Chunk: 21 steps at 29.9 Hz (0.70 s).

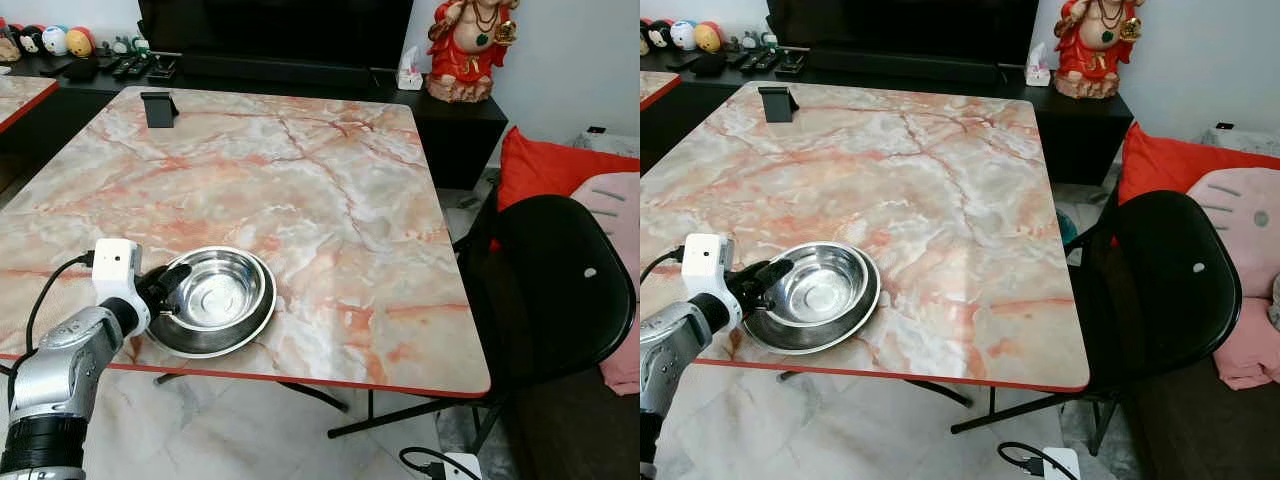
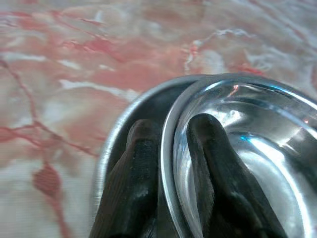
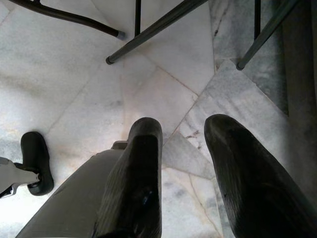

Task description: Setting the table

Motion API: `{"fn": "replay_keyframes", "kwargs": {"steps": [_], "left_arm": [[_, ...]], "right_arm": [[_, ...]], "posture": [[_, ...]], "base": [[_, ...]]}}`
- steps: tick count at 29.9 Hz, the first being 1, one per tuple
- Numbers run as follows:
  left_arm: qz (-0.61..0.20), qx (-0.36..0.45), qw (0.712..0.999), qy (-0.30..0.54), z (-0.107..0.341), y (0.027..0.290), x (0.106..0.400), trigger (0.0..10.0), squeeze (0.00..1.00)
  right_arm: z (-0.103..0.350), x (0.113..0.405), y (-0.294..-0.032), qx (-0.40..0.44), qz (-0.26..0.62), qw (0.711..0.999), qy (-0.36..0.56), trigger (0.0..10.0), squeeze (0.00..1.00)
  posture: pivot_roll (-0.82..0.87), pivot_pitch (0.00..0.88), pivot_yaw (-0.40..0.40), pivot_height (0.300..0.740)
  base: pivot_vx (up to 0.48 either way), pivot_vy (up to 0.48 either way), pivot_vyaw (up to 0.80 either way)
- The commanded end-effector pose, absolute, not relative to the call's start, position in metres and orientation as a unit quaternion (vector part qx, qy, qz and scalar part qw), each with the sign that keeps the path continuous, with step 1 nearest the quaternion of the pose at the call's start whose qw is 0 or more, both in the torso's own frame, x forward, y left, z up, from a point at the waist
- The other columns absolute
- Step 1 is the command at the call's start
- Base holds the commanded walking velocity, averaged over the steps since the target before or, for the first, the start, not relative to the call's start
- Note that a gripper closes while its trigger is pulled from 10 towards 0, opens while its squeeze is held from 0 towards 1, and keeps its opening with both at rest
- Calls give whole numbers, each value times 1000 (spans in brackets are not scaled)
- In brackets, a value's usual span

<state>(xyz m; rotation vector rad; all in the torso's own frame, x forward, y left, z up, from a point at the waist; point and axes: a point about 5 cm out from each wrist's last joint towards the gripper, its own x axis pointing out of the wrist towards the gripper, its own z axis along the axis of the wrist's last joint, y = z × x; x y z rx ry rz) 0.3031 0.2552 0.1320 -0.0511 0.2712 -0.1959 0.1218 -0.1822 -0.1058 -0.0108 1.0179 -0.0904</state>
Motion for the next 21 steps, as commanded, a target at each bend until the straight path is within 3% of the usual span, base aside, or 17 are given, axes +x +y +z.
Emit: {"fn": "replay_keyframes", "kwargs": {"steps": [1, 21], "left_arm": [[-93, -11, 986, 135, 134, 256, 305, 10000, 0], [-66, 67, 992, 83, 157, 257, 314, 10000, 0]], "right_arm": [[-106, 121, -185, -9, -43, 870, 490, 10000, 0], [-106, 122, -185, -9, -41, 870, 491, 10000, 0]], "posture": [[20, 0, -72, 740], [22, 0, -73, 740]], "base": [[0, 0, 0], [0, 0, 0]]}}
